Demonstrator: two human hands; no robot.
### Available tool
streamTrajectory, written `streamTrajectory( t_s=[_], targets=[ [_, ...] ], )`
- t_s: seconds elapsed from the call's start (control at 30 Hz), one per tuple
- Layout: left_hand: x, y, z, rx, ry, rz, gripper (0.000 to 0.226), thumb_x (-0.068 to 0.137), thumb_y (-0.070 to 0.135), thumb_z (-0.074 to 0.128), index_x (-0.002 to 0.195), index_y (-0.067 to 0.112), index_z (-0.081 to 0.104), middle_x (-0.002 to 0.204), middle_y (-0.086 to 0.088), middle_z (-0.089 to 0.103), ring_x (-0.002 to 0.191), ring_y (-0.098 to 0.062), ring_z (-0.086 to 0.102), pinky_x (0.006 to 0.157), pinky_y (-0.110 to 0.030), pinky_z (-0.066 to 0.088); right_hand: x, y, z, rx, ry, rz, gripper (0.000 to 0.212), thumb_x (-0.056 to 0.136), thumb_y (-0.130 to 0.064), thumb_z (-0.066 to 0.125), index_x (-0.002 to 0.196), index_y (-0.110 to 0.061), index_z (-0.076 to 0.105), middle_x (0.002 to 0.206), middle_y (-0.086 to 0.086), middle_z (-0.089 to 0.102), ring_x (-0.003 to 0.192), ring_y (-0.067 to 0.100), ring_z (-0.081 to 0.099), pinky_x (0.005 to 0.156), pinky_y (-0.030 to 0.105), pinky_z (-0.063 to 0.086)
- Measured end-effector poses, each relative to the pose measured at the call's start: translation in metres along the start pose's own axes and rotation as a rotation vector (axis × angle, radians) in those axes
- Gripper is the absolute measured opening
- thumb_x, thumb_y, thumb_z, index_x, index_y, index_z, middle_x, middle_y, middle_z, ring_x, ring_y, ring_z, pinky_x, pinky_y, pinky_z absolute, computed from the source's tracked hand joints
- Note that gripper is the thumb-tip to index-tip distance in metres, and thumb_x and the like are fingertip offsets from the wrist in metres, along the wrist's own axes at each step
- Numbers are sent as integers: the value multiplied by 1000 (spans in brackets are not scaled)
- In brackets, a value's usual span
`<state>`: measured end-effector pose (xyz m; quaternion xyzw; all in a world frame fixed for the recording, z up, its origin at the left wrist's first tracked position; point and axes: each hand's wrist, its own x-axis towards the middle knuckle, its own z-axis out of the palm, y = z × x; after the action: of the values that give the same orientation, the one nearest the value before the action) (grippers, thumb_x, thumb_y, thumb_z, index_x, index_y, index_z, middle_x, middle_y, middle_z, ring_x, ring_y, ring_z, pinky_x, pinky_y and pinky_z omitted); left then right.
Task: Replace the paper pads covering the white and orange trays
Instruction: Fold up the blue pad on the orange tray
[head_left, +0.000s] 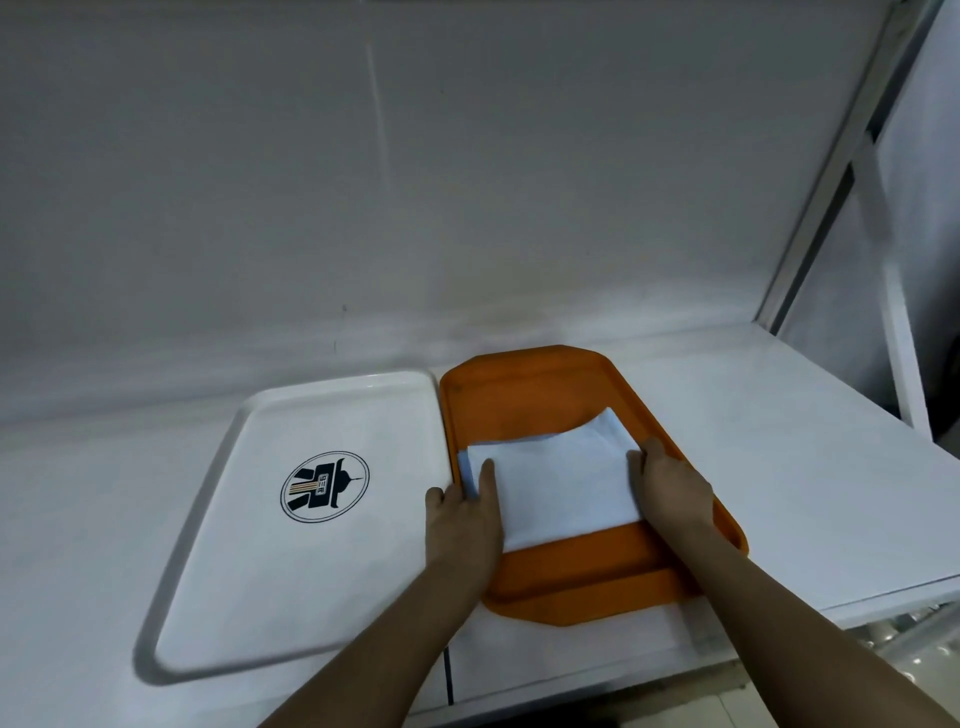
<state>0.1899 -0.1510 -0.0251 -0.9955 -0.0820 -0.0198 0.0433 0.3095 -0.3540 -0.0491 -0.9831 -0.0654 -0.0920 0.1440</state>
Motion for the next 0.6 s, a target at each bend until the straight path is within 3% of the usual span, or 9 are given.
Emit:
streamTrajectory(
  t_s=[0.07, 0.13, 0.2, 0.27, 0.37, 0.47, 0.5, 0.6],
  targets=[
    [1, -1, 3, 25, 2, 26, 64, 95, 11, 38, 151, 5, 7, 117, -16, 61, 114, -33, 48, 102, -41, 29, 3, -2, -1, -57, -18, -35, 27, 102, -32, 30, 109, -13, 47, 62, -5, 47, 52, 12, 50, 47, 23, 37],
    [-1, -3, 2, 32, 88, 38, 70, 79, 16, 67, 141, 1, 38, 86, -16, 69, 91, -34, 60, 88, -42, 43, 5, -5, -3, -101, -28, -74, 26, 102, -31, 29, 111, -13, 45, 64, -3, 52, 53, 14, 53, 47, 24, 41],
    [0, -4, 9, 57, 159, 61, 69, 40, 17, 89, 105, 4, 71, 46, -8, 58, 53, -28, 59, 61, -35, 50, 6, -7, -2, -145, -49, -115, 28, 102, -28, 30, 117, -10, 45, 61, -4, 47, 48, 12, 48, 44, 23, 34],
    [4, -4, 17, 60, 174, 70, 57, 30, 18, 89, 85, 9, 75, 36, -4, 50, 42, -25, 53, 53, -32, 48, 8, -9, -2, -197, -73, -139, 30, 101, -27, 32, 120, -8, 44, 57, -7, 38, 44, 9, 39, 42, 22, 25],
    [2, -2, 11, 37, 127, 65, 32, 50, 34, 84, 71, 16, 69, 39, -3, 52, 44, -22, 52, 55, -32, 45, 8, -8, 0, -200, -82, -104, 28, 101, -26, 32, 118, -8, 43, 58, -7, 38, 45, 8, 37, 42, 22, 25],
    [2, 0, 4, -15, 56, 12, 36, 88, 50, 50, 99, 18, 63, 82, -8, 67, 84, -25, 59, 80, -38, 39, 5, -6, 4, -72, -58, -31, 28, 100, -26, 34, 117, -7, 46, 59, -6, 40, 46, 9, 39, 42, 21, 25],
    [3, -2, 3, 12, 87, 3, 39, 91, 50, 45, 105, 17, 62, 96, -10, 65, 96, -27, 57, 86, -40, 38, 4, -5, 6, -41, -47, -16, 27, 100, -26, 35, 117, -8, 46, 61, -5, 42, 47, 9, 41, 42, 21, 25],
    [8, 4, 10, -4, 144, 51, 41, 75, 53, 60, 97, 20, 74, 102, -10, 68, 97, -28, 64, 93, -47, 48, 4, -7, 4, 52, -25, 16, 27, 100, -27, 36, 118, -9, 45, 81, 2, 55, 55, 11, 47, 45, 21, 30]
  ],
)
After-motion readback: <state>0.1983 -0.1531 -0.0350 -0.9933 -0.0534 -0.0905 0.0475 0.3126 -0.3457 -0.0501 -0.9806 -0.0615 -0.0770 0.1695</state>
